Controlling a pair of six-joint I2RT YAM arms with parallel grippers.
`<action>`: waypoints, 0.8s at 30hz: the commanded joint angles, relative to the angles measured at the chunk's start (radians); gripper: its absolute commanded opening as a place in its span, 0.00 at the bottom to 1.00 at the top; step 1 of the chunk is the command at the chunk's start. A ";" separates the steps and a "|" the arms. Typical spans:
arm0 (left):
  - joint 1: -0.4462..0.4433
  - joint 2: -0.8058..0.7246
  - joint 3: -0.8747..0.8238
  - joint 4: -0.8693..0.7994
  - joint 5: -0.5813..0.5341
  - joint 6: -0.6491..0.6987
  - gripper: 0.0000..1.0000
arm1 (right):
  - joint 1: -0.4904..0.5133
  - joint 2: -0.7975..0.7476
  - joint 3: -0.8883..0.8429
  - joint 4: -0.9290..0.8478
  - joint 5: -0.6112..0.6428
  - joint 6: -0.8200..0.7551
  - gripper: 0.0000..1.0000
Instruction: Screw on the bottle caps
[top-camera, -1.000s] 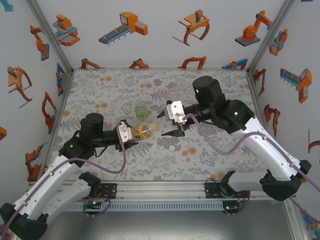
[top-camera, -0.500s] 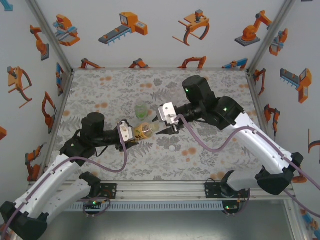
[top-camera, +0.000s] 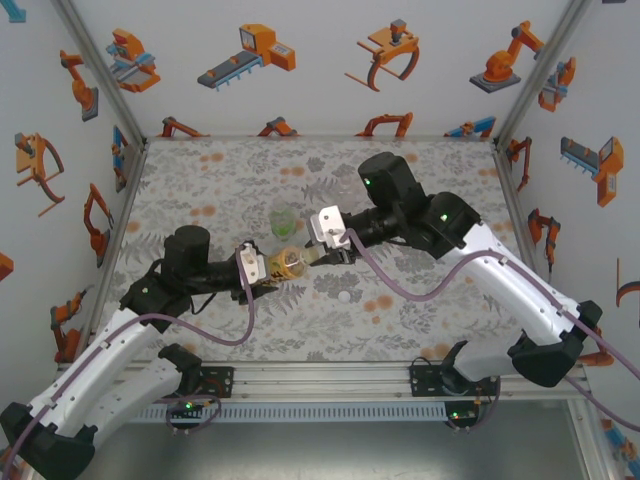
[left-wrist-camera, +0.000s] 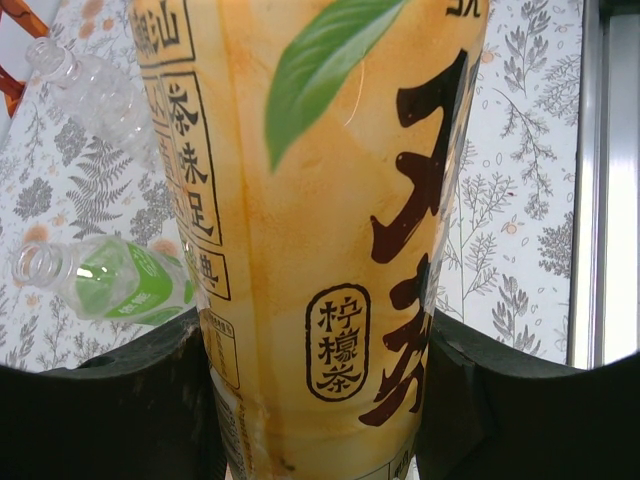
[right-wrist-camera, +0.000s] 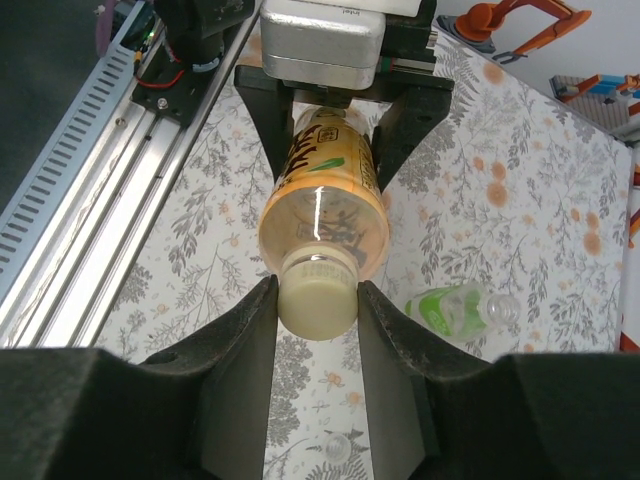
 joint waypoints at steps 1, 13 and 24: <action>-0.005 -0.005 0.008 0.007 0.023 0.004 0.00 | 0.010 0.002 0.015 -0.006 -0.003 0.012 0.32; -0.005 -0.032 -0.001 0.029 -0.073 -0.010 0.00 | 0.009 -0.045 -0.132 0.303 0.100 0.598 0.15; -0.005 -0.041 -0.001 0.035 -0.091 -0.017 0.00 | 0.012 -0.043 -0.190 0.430 0.284 1.342 0.14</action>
